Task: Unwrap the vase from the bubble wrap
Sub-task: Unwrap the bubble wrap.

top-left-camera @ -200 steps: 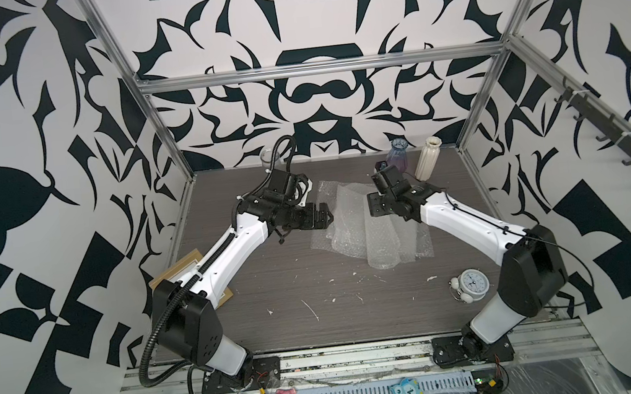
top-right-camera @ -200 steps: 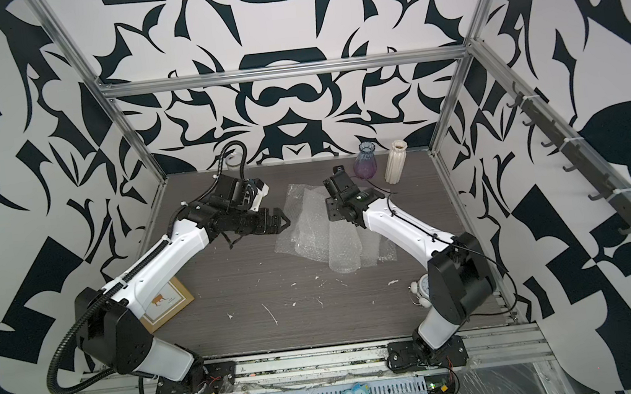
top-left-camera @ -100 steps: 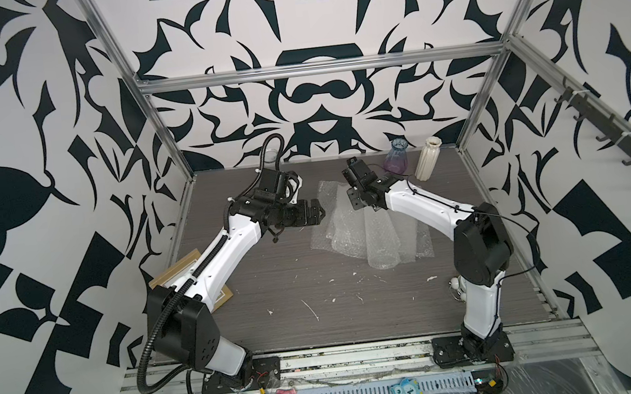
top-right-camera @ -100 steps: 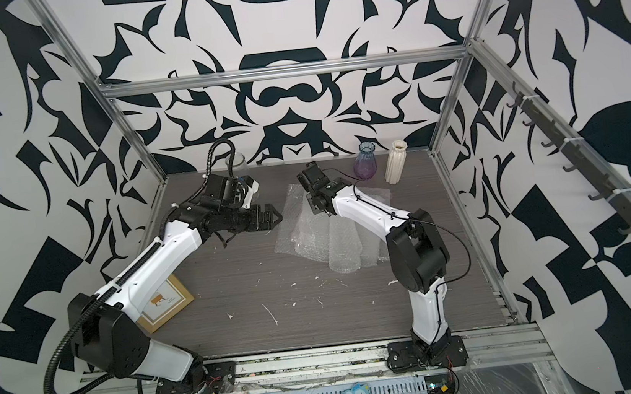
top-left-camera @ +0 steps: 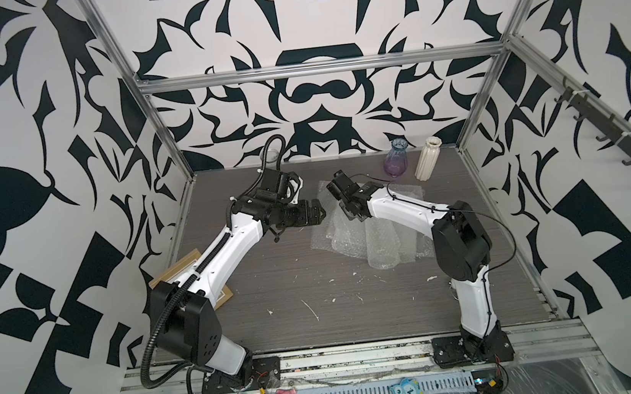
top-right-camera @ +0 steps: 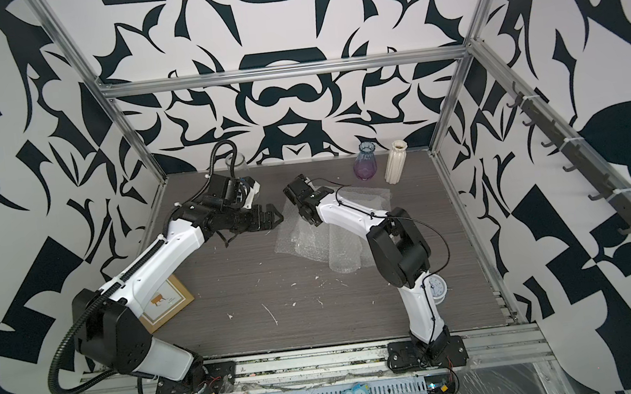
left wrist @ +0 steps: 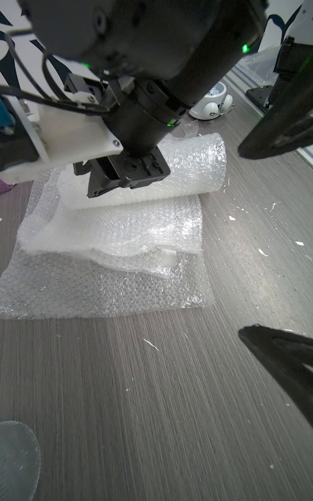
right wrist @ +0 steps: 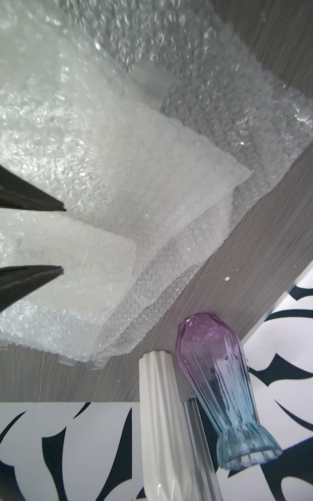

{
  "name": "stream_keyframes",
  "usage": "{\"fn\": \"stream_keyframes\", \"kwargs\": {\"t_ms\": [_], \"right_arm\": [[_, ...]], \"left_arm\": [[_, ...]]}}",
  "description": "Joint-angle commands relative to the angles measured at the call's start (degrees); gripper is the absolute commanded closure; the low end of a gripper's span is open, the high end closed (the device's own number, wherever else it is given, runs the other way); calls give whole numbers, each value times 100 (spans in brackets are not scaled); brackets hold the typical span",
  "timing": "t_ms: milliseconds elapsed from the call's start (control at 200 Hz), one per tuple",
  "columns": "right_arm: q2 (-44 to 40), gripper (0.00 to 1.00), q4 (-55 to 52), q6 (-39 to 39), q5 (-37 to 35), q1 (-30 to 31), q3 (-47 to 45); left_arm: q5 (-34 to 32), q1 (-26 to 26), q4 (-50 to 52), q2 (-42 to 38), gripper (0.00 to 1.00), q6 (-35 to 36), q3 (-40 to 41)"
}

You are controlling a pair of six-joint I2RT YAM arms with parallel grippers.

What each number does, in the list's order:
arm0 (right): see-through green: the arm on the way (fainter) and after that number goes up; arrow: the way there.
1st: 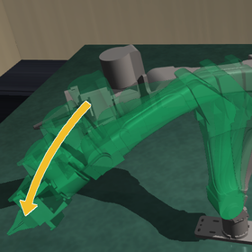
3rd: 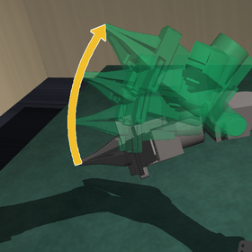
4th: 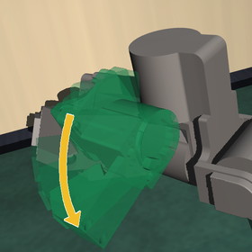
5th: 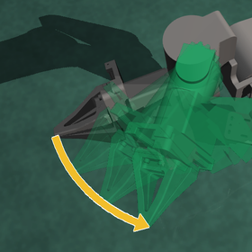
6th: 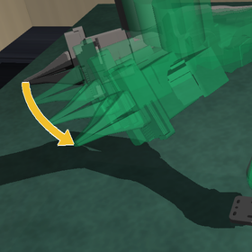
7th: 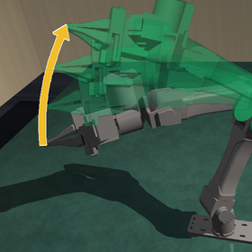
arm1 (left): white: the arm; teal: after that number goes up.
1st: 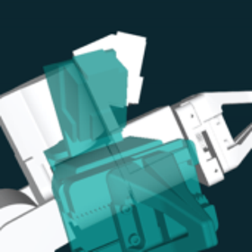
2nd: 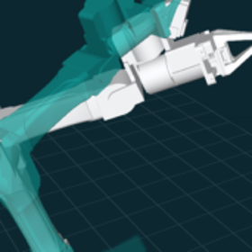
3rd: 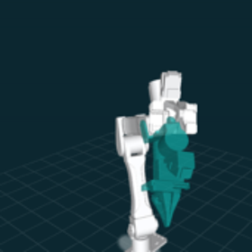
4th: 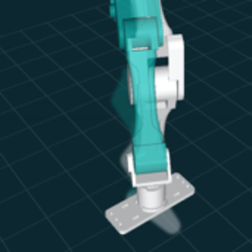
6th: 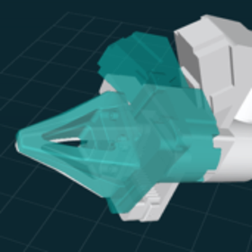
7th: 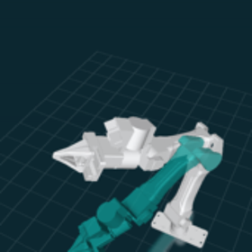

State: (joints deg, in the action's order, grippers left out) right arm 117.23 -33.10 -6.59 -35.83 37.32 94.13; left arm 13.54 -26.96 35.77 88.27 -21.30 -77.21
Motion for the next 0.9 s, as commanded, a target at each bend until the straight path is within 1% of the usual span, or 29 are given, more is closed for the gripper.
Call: {"fn": "stream_keyframes", "kwargs": {"t_ms": [0,225,480,630,715,805,865,895], "right_arm": [[23,65,-129,73,-485,-12,208],[37,66,-261,39,-604,3,198],[8,68,-284,-43,-516,30,78],[59,70,-284,-44,-560,51,101],[55,75,-285,-53,-532,47,102],[7,88,-294,-70,-536,58,93],[-52,100,-285,-79,-530,67,73],[-83,100,-269,-84,-513,65,58]], "left_arm": [[128,34,-50,47,1,-66,82],[169,34,-57,19,1,-67,91],[183,33,-53,16,1,-80,92],[192,33,-56,32,1,-82,92],[193,33,-58,43,1,-82,80],[202,33,-57,51,1,-83,83],[206,33,-59,54,1,-76,81],[207,33,-61,52,1,-78,79]]}}
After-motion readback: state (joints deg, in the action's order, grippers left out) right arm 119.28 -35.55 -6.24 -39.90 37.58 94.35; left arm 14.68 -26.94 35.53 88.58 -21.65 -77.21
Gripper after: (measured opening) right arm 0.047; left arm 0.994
